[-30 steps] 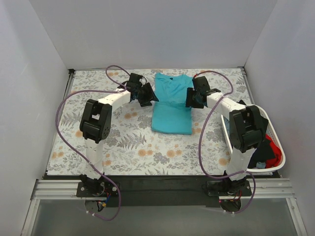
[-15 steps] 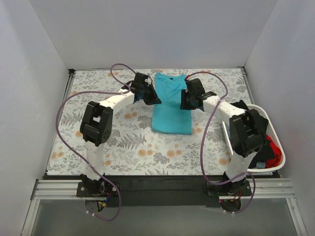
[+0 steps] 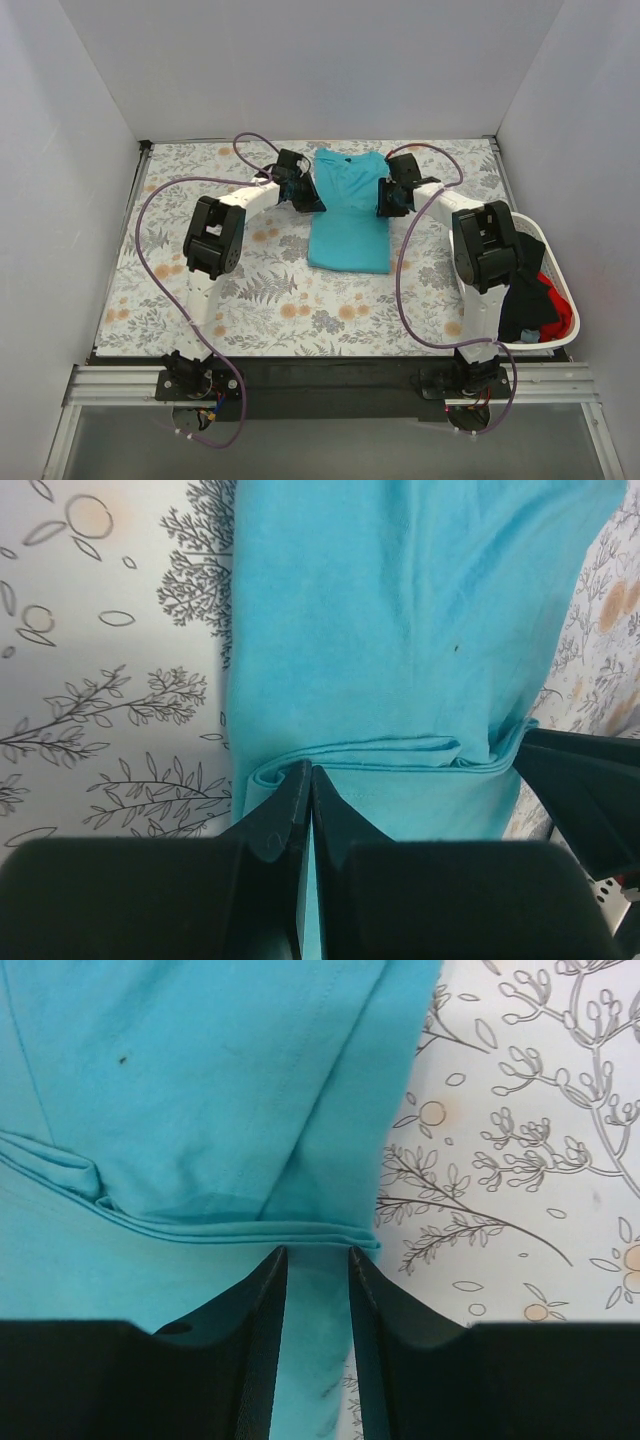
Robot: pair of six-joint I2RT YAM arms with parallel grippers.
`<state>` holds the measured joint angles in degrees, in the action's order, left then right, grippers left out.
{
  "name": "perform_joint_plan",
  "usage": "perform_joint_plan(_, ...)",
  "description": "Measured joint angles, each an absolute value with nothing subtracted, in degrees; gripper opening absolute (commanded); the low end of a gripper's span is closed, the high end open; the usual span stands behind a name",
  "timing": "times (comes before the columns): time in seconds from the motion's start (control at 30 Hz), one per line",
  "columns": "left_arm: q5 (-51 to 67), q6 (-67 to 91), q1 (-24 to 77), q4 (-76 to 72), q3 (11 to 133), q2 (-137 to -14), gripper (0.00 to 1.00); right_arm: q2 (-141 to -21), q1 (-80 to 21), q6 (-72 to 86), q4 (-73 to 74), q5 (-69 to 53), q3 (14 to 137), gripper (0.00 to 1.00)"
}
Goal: Fold and stack the t-shirts
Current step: Fold the tshirt
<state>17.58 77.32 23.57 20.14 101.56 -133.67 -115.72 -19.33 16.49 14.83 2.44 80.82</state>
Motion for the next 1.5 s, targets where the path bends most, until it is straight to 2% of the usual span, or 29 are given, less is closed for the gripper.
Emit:
perform_joint_plan(0.5, 17.0, 76.8, 23.0, 20.1, 101.7, -133.8, 0.0, -117.3, -18.0, 16.6, 14.1, 1.1, 81.3, 0.34)
perform_joint_plan(0.6, 17.5, 76.1, 22.9, 20.1, 101.8, -133.7, 0.12, -117.3, -18.0, 16.6, 14.3, 1.1, 81.5, 0.36)
perform_joint_plan(0.63, 17.9, 75.7, 22.7, 20.1, 102.0, -133.7, 0.21, -117.3, -18.0, 16.5, 14.8, 1.1, 81.9, 0.4)
perform_joint_plan(0.73, 18.6, 74.5, 22.1, 20.3, 102.5, -133.1, 0.32, -117.3, -18.0, 16.4, 17.3, 1.5, 84.0, 0.47)
perform_joint_plan(0.77, 18.5, 74.3, 21.9, 20.4, 102.5, -132.7, 0.34, -117.3, -18.0, 16.3, 18.1, 1.5, 84.9, 0.52)
perform_joint_plan(0.9, 19.2, 74.6, 21.0, 20.4, 100.9, -128.0, 0.33, -115.0, -18.0, 16.5, 19.8, 0.5, 86.5, 0.56)
perform_joint_plan(1.1, 21.1, 78.3, 21.5, 16.2, 86.7, -111.6, 0.15, -103.1, -18.1, 19.4, 18.2, -5.5, 78.4, 0.49)
perform_joint_plan(1.27, 23.0, 81.6, 23.6, 11.4, 73.2, -102.5, 0.14, -94.2, -19.3, 22.6, 14.5, -10.9, 65.3, 0.47)
perform_joint_plan(1.5, 23.6, 84.6, 24.6, 8.4, 60.5, -102.7, 0.1, -91.4, -20.8, 25.2, 11.1, -14.7, 52.1, 0.46)
